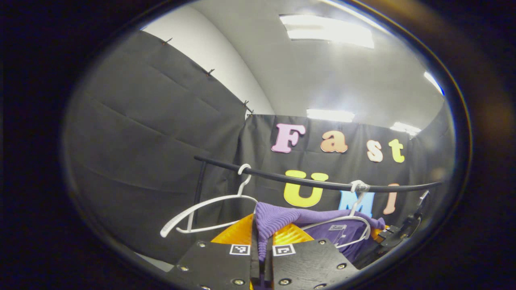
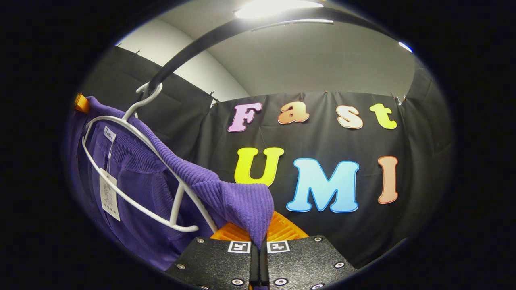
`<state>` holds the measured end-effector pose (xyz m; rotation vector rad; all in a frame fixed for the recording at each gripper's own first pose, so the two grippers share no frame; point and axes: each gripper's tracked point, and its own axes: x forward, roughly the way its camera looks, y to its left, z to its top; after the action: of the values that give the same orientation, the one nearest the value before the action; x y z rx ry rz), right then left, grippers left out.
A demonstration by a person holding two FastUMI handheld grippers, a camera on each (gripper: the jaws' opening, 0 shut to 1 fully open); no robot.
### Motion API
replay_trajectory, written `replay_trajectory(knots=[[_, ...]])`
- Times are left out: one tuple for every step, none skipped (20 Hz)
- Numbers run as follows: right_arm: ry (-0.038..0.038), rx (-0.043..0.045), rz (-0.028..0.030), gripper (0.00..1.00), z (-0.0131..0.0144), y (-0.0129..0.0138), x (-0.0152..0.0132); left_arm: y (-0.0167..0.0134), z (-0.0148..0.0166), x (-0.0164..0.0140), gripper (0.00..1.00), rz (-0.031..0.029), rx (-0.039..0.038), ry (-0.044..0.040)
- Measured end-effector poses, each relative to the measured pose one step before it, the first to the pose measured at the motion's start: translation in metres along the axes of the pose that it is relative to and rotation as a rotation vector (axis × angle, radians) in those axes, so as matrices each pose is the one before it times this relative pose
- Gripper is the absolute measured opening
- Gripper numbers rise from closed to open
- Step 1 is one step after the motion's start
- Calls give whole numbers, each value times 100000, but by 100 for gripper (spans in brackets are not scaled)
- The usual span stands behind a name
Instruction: Grasp the clothes on the hanger with both hands and then place them into the laundry hamper below.
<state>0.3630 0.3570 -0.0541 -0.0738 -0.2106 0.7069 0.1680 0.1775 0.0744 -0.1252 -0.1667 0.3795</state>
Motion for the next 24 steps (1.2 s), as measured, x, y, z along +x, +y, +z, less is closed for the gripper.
replay_trajectory(knots=[[-276,-654,368,1,37,198,-4,356,200,168,5,-1565,739,1449],[-855,-176,2,1,89,-113,48,62,70,241,5,-1679,746,1626],[-616,-107,202,1,-79,-2,235,196,-57,214,5,-1936,560,1234],[350,12,465,1,-228,14,136,128,-100,251,5,-1668,-86,1443],[813,214,409,1,-76,171,-1,74,42,213,5,-2457,-311,1281],[1282,680,494,1,-59,158,-21,-127,558,-202,5,-3112,-1879,-532],[1074,697,1037,1,-25,295,-116,-30,503,-90,12,-3126,-1021,1223],[300,1093,1477,1,73,410,-56,462,415,-98,5,-2051,882,1519],[273,691,1080,1,-89,363,286,517,160,41,0,-1309,2092,2270],[-18,-192,384,1,-94,85,156,431,-84,467,5,-299,1746,2291],[-590,-946,46,1,-113,-121,398,414,-98,313,5,40,1601,1779],[307,-1188,176,1,-154,65,308,241,87,459,11,-589,1251,914],[418,-846,129,2,-120,275,-156,111,-38,151,5,-1564,700,545],[159,-524,217,1,49,153,-71,1,-278,-73,5,-1541,-35,118],[143,126,235,1,-68,115,81,199,-585,-40,5,-871,124,1158],[150,676,202,1,-133,70,137,372,-869,115,5,-454,1090,1338],[-12,475,136,1,-137,63,314,441,-1046,203,5,363,-10,1488],[66,-361,-543,1,-42,-115,-29,145,-1053,517,5,-57,-1828,692],[-96,-738,-596,1,-16,5,-205,100,-777,-59,5,-350,-2419,-515],[194,-671,-493,1,-1,-63,-158,10,-531,-400,5,-626,-2613,-1058],[405,-230,-293,1,-158,50,-179,1,-321,-192,5,-506,-1541,-1220],[493,50,-530,1,-37,-57,-166,94,-336,88,5,-504,-704,-943],[404,192,-856,1,-54,-133,-311,-102,-239,43,5,-534,-388,-283],[643,403,-955,1,-82,-187,-216,-106,-610,127,5,-507,-899,290]])
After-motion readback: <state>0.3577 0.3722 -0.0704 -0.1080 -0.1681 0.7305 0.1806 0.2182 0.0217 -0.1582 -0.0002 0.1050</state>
